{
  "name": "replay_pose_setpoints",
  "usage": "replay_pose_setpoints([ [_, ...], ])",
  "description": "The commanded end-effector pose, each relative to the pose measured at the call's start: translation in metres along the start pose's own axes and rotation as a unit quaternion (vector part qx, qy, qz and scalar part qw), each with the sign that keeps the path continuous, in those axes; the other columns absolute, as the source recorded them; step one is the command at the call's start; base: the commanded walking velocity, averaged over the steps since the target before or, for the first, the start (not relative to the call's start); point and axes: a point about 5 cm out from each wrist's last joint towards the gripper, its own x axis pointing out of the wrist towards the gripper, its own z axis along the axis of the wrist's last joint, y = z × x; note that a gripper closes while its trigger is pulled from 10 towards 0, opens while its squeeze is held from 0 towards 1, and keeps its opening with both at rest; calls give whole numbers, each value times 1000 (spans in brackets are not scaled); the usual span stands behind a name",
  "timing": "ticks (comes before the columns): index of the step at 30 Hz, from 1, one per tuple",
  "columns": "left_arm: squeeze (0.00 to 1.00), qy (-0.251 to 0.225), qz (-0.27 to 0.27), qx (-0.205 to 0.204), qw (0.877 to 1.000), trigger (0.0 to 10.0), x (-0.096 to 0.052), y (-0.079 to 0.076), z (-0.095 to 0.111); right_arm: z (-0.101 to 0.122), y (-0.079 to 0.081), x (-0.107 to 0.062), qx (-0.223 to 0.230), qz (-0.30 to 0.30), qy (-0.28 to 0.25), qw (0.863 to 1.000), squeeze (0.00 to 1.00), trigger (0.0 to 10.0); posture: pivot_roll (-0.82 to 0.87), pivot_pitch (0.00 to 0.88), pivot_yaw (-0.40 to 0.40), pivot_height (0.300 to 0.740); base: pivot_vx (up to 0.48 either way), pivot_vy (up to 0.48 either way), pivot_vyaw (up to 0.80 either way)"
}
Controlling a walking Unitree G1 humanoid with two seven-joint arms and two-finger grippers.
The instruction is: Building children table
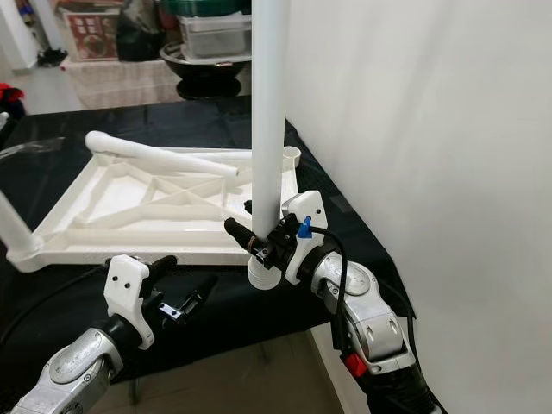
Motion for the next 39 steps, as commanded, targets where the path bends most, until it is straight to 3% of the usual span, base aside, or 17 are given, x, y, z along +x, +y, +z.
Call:
replay_pose_setpoints([
  [1, 0, -1, -4, -5, 1000, 10000, 1, -1, 1, 4, 0, 1, -2, -1, -7, 1000, 0, 10000, -73, 17, -20, 740, 337, 0, 0],
  [19, 0, -3, -8, -9, 1000, 10000, 2, -3, 3, 6, 4, 1, 3, 14, -16, 1000, 0, 10000, -70, 14, -18, 740, 297, 0, 0],
  [26, 0, 42, -1, -7, 999, 10000, 0, -5, -11, 7, 5, -1, 2, 21, -16, 1000, 0, 10000, -71, 19, -18, 740, 0, 0, 0],
  [35, 0, 64, -3, -10, 998, 10000, -9, -5, -17, 11, -4, -7, -9, 16, -11, 1000, 0, 10000, -72, 29, -18, 740, 0, 0, 0],
  [39, 0, 83, 1, -26, 996, 10000, -11, -6, -21, 12, -7, -9, -12, 14, -9, 1000, 0, 10000, -72, 32, -19, 740, 0, 0, 0],
])
